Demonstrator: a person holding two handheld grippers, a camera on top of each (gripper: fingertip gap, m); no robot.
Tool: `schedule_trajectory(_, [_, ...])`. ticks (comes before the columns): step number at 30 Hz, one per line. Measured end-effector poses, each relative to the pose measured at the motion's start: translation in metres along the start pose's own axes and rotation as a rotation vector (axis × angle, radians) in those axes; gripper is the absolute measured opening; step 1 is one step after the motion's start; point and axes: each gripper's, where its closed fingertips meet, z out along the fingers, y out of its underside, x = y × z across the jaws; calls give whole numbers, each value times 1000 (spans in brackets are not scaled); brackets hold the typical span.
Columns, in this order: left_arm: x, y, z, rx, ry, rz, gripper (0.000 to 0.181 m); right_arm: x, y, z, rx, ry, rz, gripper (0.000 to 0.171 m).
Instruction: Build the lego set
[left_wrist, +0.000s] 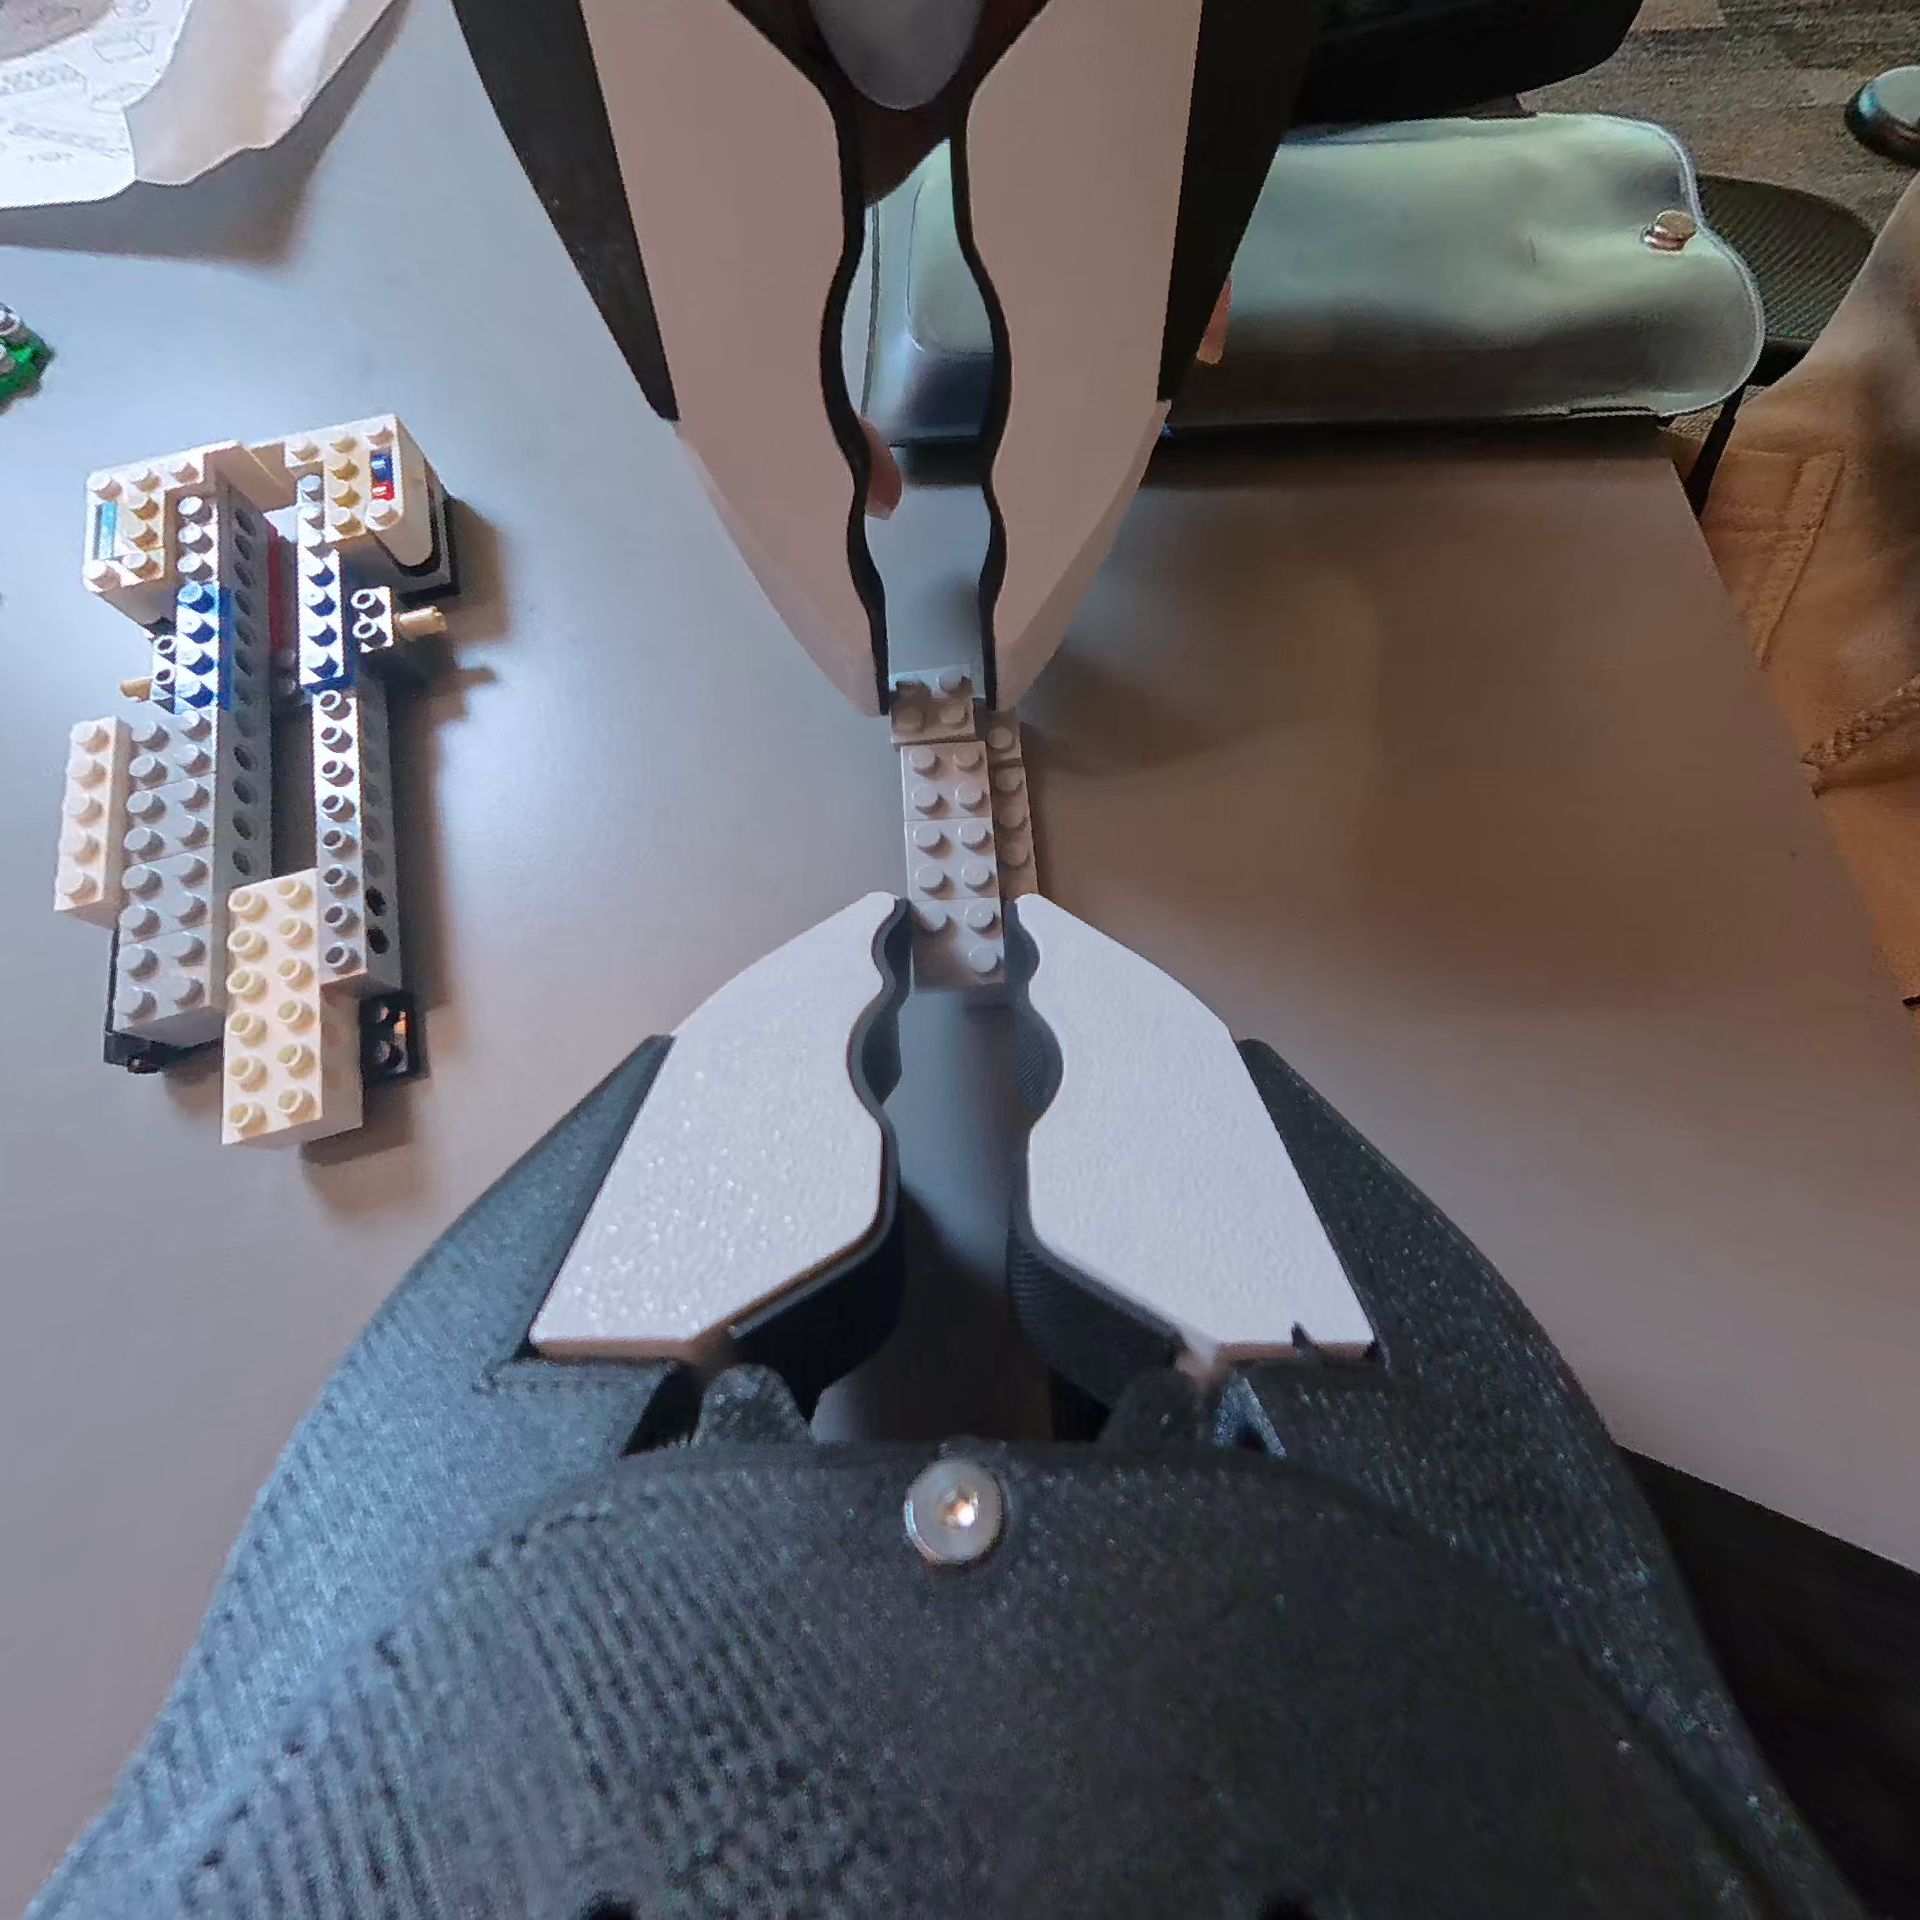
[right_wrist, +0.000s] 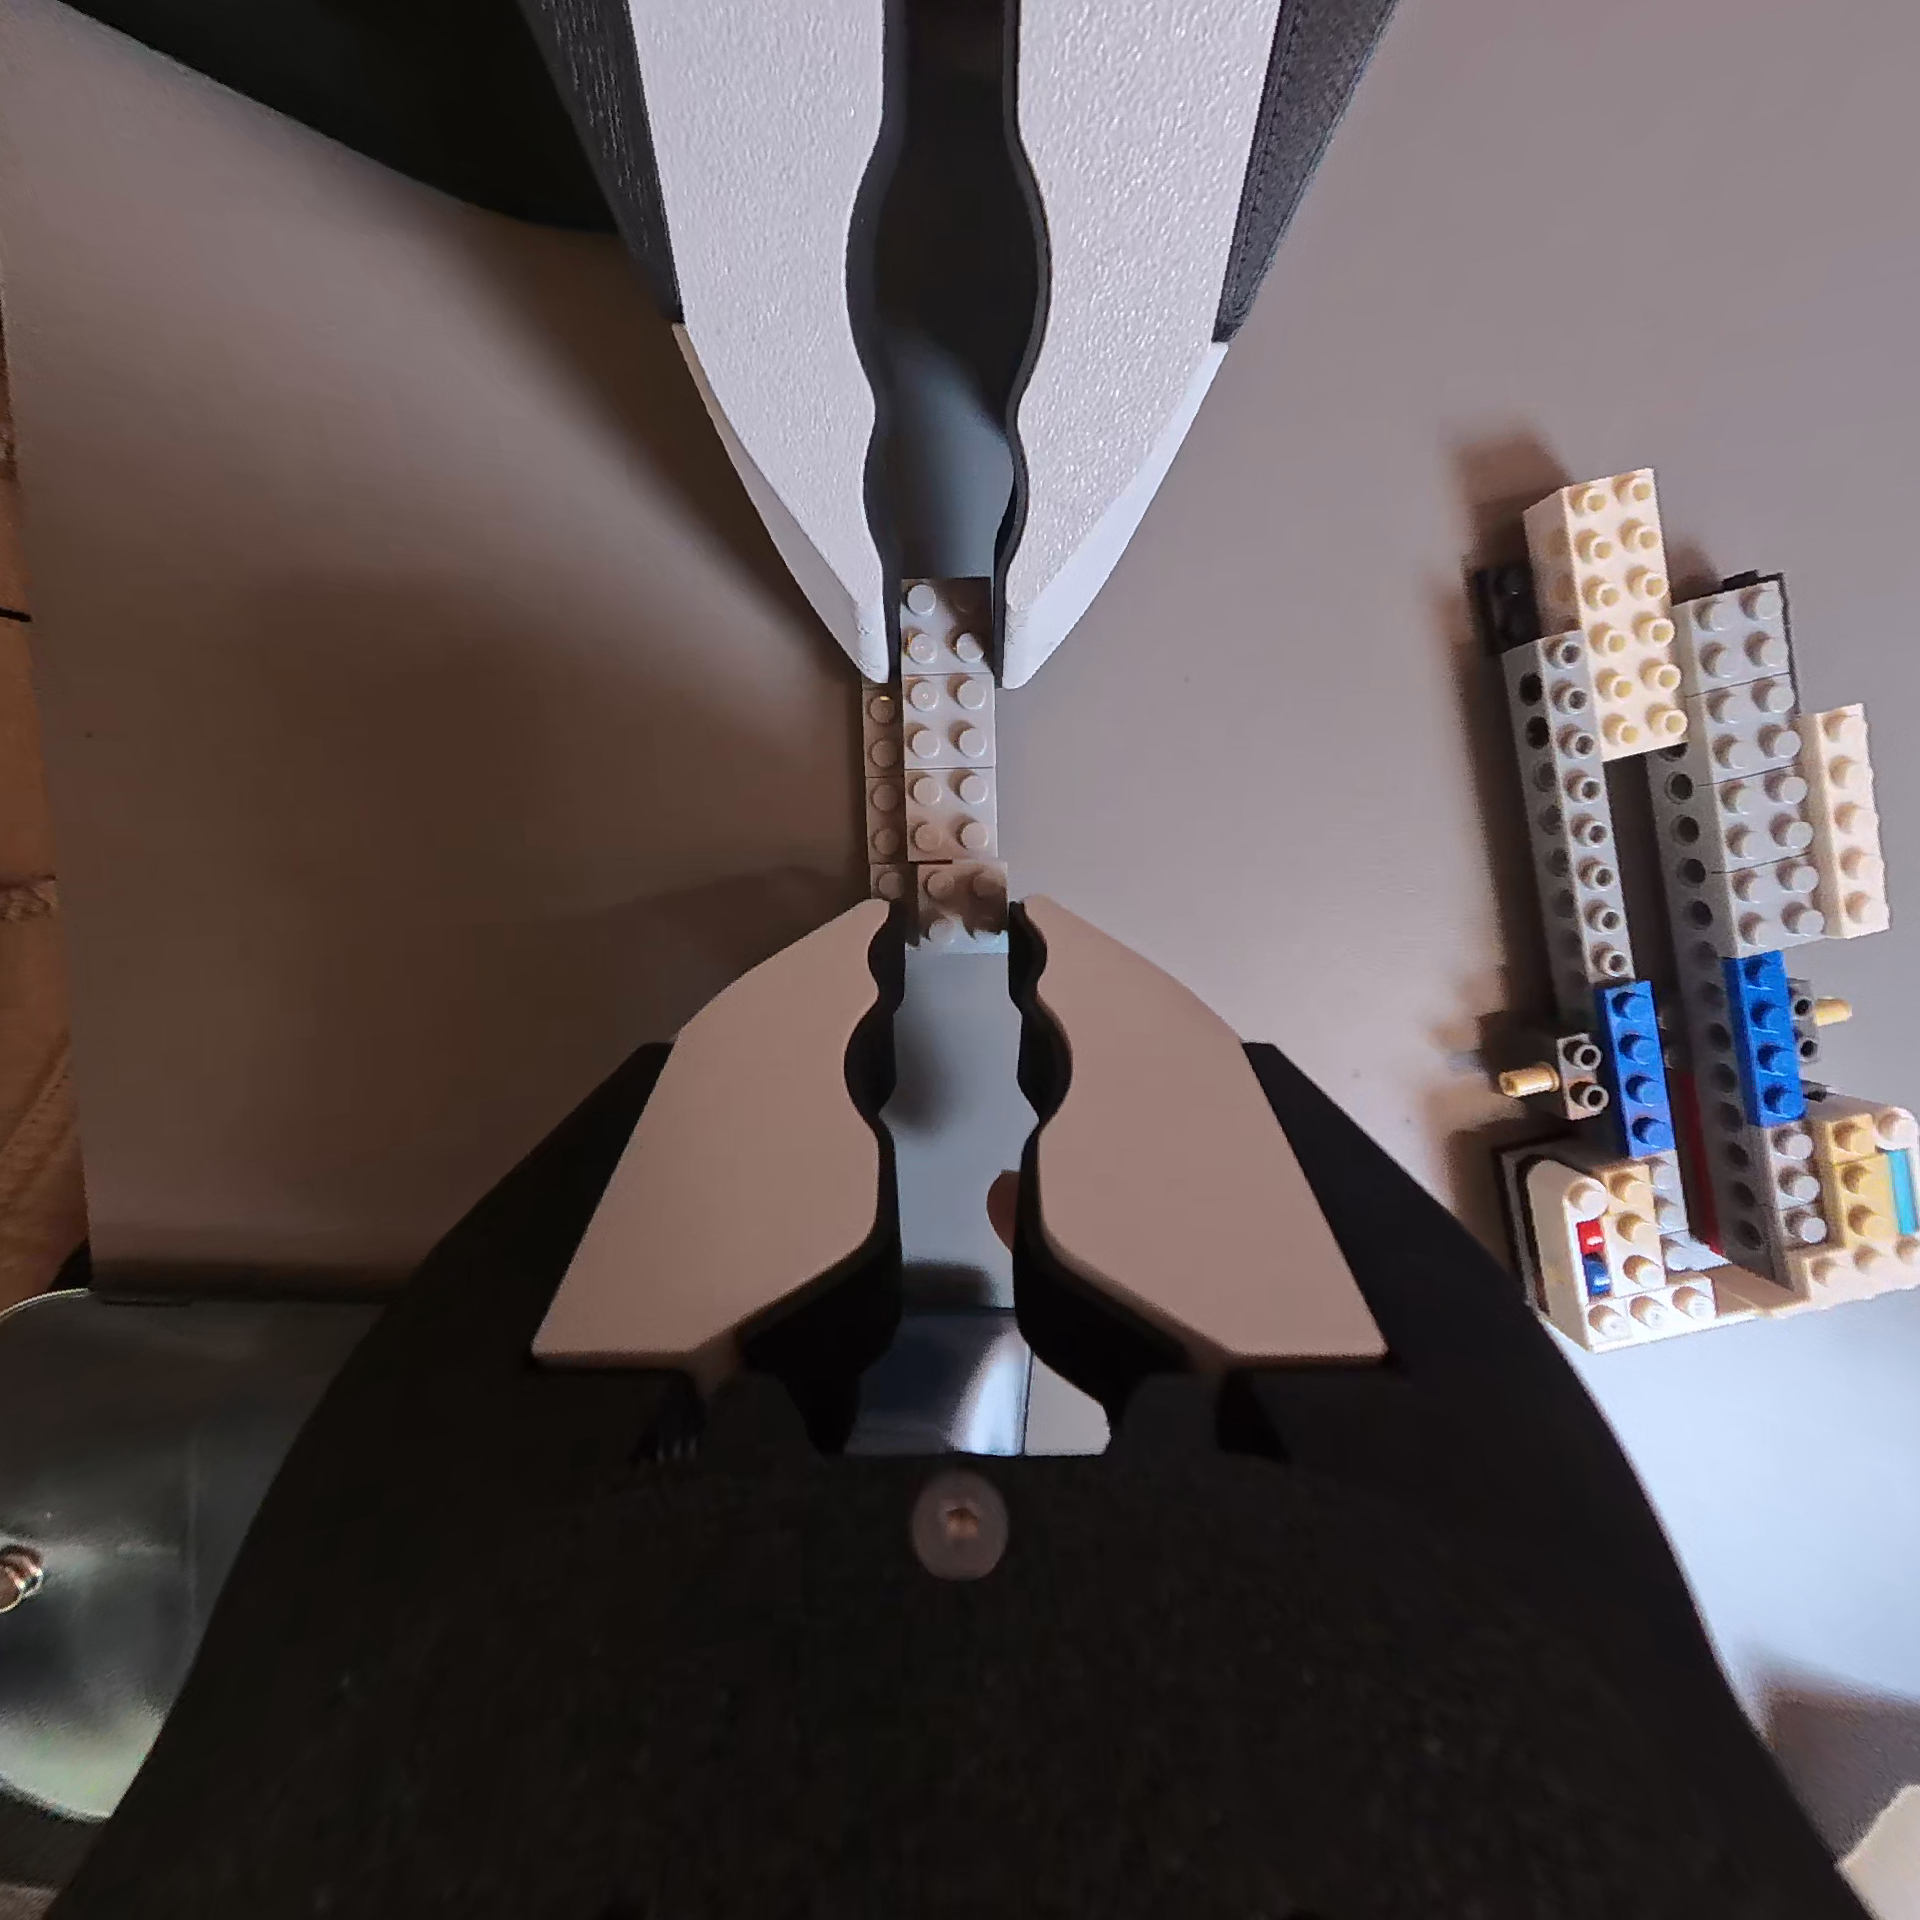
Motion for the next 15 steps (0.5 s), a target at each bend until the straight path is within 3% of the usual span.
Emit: schedule_trajectory(15, [-1, -1, 0, 12, -15, 29, 17, 1, -1, -4, 35, 21, -8, 21])
